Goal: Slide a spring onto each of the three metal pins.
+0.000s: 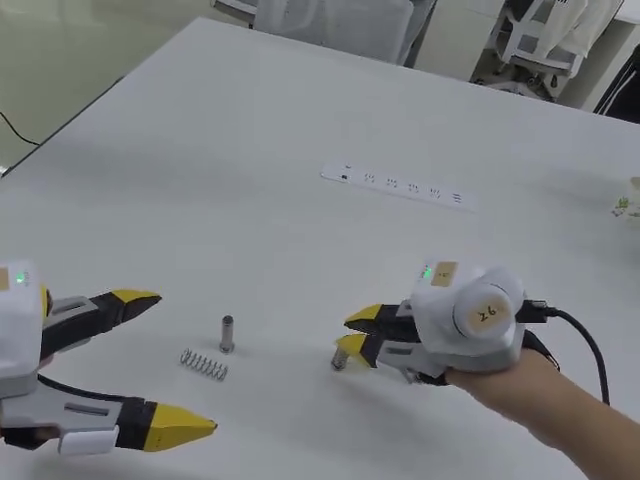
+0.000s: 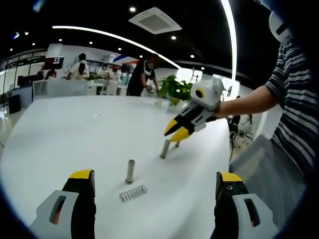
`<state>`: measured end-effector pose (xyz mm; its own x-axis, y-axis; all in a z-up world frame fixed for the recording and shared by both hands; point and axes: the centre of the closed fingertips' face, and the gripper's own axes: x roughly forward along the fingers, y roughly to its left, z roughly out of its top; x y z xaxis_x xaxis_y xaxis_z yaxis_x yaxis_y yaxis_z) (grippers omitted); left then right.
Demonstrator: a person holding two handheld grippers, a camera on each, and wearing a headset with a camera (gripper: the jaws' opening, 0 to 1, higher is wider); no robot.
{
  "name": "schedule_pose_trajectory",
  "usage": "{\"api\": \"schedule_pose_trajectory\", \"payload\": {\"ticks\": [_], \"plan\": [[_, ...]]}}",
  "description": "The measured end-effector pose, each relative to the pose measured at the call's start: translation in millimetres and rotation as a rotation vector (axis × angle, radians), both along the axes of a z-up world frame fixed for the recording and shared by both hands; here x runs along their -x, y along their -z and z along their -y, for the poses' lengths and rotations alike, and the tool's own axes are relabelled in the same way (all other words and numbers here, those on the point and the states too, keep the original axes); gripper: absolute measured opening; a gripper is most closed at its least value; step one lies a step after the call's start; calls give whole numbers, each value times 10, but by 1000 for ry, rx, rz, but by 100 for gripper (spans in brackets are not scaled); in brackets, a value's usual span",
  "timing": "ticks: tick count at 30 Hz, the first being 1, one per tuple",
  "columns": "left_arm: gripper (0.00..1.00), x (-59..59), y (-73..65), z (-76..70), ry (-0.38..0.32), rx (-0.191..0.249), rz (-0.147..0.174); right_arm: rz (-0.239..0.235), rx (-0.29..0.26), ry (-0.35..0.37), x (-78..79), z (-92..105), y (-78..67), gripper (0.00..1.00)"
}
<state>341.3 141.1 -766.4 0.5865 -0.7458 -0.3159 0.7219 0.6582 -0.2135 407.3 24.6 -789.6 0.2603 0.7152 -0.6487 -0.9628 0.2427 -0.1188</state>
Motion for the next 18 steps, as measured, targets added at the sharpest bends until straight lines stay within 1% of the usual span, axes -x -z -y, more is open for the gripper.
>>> {"api": "schedule_pose_trajectory", "payload": {"ticks": [6, 10, 14, 18], "plan": [[98, -12, -9, 8, 0, 3, 2, -3, -46, -5, 108, -84, -121, 10], [98, -16, -13, 8, 3, 2, 1, -20, -77, -1, 183, -137, -161, 10], [98, -15, -19, 2, 4, 1, 0, -29, -82, -1, 252, -147, -131, 10], [98, -12, -14, -1, 8, -6, 0, -50, -81, 11, 306, -128, -49, 10]]}}
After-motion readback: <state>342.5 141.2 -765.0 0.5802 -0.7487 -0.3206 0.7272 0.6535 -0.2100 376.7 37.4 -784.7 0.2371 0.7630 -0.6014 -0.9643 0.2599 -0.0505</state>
